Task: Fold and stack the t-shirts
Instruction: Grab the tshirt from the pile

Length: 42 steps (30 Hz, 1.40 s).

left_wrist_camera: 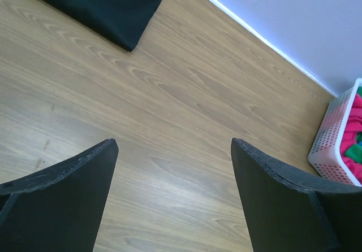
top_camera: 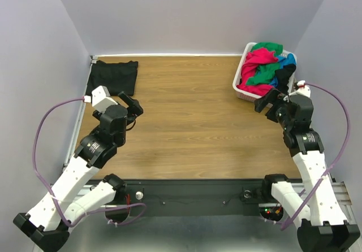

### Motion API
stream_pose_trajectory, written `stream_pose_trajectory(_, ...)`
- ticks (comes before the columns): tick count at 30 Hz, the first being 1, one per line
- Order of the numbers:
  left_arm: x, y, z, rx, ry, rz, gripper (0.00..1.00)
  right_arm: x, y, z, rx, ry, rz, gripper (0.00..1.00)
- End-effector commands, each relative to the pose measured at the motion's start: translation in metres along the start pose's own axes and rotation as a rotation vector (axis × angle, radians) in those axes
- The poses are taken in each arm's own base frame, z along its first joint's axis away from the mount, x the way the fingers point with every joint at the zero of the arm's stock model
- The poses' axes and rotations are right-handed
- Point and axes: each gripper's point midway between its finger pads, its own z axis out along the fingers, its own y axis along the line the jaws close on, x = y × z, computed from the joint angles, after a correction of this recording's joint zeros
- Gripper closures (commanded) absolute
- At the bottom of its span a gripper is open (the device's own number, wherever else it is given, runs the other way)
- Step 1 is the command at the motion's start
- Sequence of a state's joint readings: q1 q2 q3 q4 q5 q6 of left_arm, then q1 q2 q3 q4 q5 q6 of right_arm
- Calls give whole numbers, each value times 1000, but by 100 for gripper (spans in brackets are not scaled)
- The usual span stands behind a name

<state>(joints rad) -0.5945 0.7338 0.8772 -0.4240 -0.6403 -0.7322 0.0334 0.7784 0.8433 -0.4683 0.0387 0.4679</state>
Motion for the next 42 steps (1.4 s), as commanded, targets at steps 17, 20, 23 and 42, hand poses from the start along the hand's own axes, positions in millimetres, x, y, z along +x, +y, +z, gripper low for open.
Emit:
stream_pose_trajectory(17,11,13,9,-65,-13,-29,7,-44,-39,114,383,39,-106,0)
stream_pose_trajectory(20,12,14,10,-65,-17,-29,7,-26,-45,136,406,105,-114,6)
stream_pose_trajectory(23,12,17,9,-76,-22,-31,7,-1,-53,144,415,165,-104,10)
stream_pose_trajectory(42,11,21,11,-98,-31,-18,7,-17,-66,187,470,65,-176,32)
